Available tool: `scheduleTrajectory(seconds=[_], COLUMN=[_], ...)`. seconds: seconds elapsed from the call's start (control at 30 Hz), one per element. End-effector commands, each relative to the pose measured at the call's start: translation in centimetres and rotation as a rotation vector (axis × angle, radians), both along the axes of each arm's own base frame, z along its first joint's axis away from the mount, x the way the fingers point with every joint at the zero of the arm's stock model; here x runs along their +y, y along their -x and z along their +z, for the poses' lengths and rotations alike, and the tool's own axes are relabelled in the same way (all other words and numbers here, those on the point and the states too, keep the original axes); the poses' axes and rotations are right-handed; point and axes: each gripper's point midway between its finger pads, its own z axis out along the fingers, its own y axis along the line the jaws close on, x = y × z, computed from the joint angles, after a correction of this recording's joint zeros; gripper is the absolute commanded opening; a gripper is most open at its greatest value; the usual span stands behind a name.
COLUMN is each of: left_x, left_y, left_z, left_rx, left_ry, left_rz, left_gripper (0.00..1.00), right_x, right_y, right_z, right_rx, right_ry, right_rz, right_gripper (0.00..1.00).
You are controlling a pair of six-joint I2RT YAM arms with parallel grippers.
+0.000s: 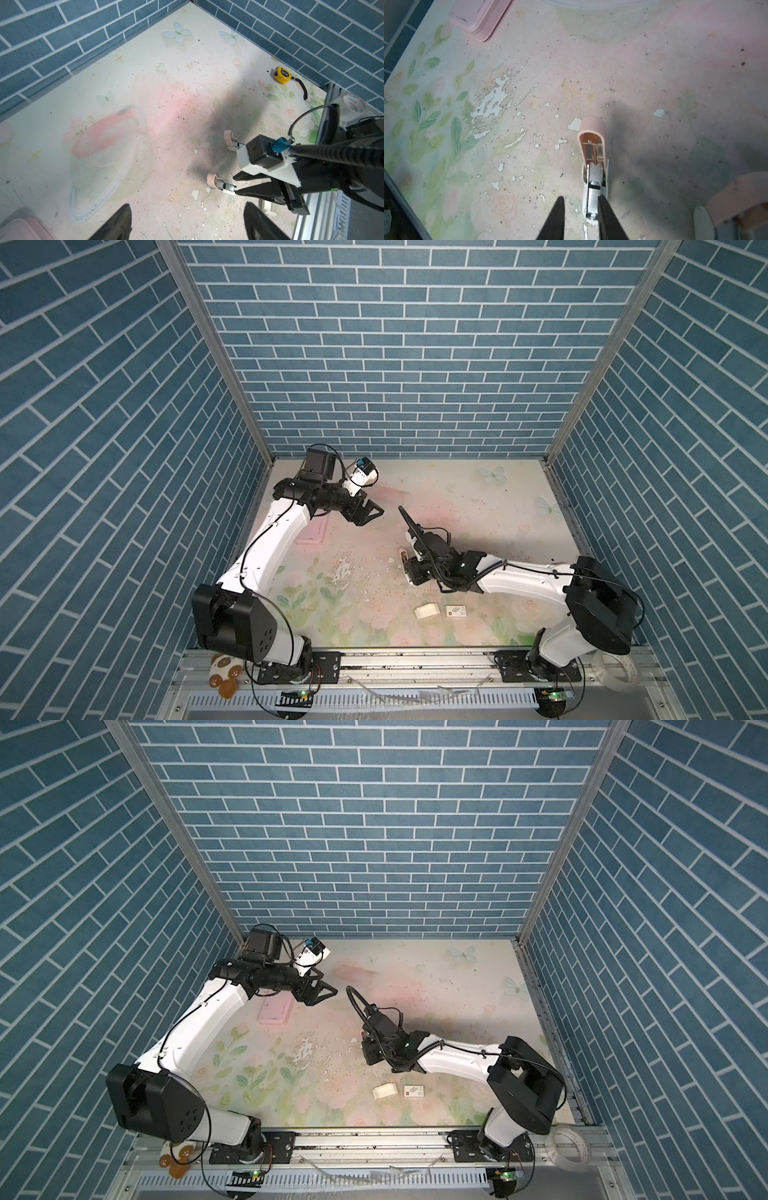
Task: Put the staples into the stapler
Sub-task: 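Raise the open right gripper above the loaded pink stapler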
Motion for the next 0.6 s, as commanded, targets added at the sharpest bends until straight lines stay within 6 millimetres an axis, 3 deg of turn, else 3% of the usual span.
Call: scheduleTrajectory(seconds=[0.0, 0.2, 0.57], left_x=[0.1, 0.6, 2.0], left_y=[-0.2, -0.1, 0.5], left_z=[-0.5, -0.9, -0.6], left_rx=[0.032, 0.074, 0.082], left_ry=[0.032, 0.092, 0.088], left_rz=[-0.012, -0.002, 0.019], left_gripper=[0.94, 0.95, 0.95], right_x=[-1.5, -1.6, -1.1], right_y=[1.1, 2.2, 1.0], right_z=[-1.3, -3.0, -4.8], right_rx=[0.031, 0.090, 0.063], right_ry=[0.059, 0.090, 0.165], right_rz=[0.026, 0.063, 0.071], right_gripper=[0.32, 0.32, 0.32])
